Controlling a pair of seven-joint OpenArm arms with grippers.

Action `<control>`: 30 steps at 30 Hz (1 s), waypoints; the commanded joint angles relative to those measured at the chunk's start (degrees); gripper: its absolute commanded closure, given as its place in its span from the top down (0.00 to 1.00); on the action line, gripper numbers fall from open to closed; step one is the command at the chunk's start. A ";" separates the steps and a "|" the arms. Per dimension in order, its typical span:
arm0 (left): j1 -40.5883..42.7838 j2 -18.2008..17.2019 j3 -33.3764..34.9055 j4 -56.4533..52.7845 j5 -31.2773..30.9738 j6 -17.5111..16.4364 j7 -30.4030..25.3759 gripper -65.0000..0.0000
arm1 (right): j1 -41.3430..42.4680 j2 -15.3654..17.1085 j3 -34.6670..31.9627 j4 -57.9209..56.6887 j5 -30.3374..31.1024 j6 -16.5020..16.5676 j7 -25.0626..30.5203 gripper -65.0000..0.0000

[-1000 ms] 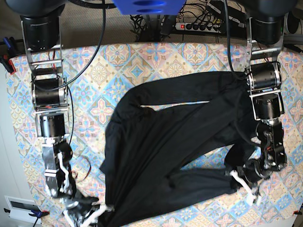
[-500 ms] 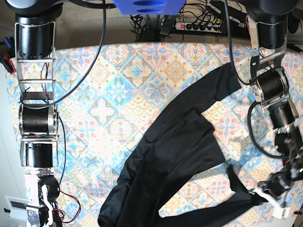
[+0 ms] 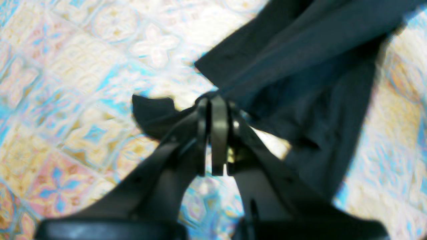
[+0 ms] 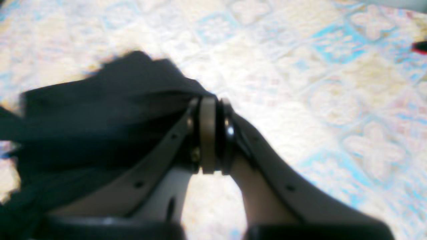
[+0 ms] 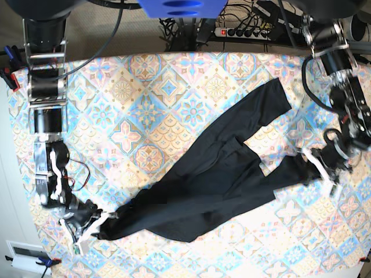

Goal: Layout the t-shirt on the table in an organized manner, then fold the t-shirt properly
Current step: 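Lift the black shirt with both grippers and shake it out, then release with the left gripper and regrasp the shirt hem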

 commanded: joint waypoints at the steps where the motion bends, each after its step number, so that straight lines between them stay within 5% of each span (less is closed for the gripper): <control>1: 1.19 -1.15 -0.43 2.94 -0.74 0.16 -1.05 0.00 | 0.36 0.16 1.51 2.82 1.41 0.65 3.03 0.00; 7: 14.29 -0.88 -0.43 14.02 -3.55 0.16 1.85 0.00 | -14.50 3.06 7.67 12.67 1.41 0.65 2.15 0.00; 18: 31.87 1.84 0.71 14.55 -5.75 0.16 2.20 0.00 | -34.11 3.41 18.92 24.71 1.32 0.65 1.89 0.00; 25: 34.24 2.02 12.93 14.11 -5.49 0.51 1.67 0.00 | -39.64 3.41 20.94 24.80 1.14 0.65 2.15 0.00; 30: 36.00 4.74 14.07 13.84 -3.99 0.51 1.58 0.00 | -42.11 3.41 22.17 24.62 0.35 0.65 2.06 0.00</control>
